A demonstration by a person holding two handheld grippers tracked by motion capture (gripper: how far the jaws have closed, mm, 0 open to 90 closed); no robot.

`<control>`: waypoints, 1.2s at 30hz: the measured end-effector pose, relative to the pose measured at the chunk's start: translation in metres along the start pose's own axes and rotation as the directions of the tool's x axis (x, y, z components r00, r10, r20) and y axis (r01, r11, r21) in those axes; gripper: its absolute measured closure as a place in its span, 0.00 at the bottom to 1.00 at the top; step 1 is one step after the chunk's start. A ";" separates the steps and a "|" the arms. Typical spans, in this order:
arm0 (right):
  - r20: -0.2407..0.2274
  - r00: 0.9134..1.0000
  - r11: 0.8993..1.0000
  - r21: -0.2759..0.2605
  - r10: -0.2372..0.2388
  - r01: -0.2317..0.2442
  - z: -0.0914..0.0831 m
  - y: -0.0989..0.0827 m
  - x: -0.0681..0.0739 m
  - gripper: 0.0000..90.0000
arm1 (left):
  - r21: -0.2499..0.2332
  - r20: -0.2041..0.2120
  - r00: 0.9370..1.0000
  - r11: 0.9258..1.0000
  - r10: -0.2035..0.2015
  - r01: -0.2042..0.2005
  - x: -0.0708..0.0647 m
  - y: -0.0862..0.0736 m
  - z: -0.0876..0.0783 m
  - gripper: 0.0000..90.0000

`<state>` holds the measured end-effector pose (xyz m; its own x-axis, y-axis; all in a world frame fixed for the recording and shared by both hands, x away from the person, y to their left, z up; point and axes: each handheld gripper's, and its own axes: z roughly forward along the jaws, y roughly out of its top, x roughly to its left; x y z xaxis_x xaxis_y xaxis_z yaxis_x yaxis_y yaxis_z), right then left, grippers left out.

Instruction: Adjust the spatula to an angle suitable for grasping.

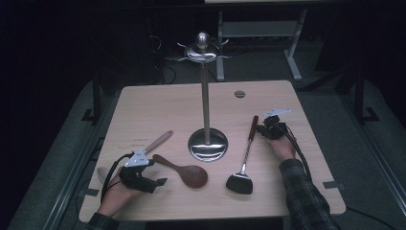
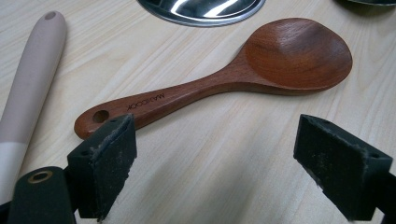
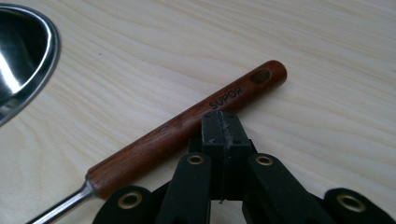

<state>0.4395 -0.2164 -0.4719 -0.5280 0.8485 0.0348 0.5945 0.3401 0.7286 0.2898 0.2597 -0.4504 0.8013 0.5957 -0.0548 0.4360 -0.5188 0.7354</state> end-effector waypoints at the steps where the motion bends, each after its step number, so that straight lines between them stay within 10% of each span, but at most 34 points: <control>1: -0.007 1.000 1.000 0.001 -0.006 0.006 0.001 0.001 0.002 1.00 | 0.000 0.000 1.000 1.000 0.000 0.000 0.000 0.000 0.000 0.14; 26: -0.135 0.978 0.986 0.020 -0.160 0.164 0.018 0.020 0.057 1.00 | 0.008 0.003 1.000 1.000 0.012 -0.012 0.000 0.000 -0.001 0.14; 36: -0.215 0.962 0.983 0.042 -0.166 0.179 -0.019 0.018 0.082 1.00 | 0.007 0.001 1.000 1.000 0.011 -0.011 0.000 0.000 -0.002 0.14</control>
<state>0.3952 -0.1485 -0.4431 -0.7376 0.6726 0.0597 0.5150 0.5032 0.6939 0.2894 0.2606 -0.4492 0.8063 0.5896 -0.0477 0.4303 -0.5294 0.7312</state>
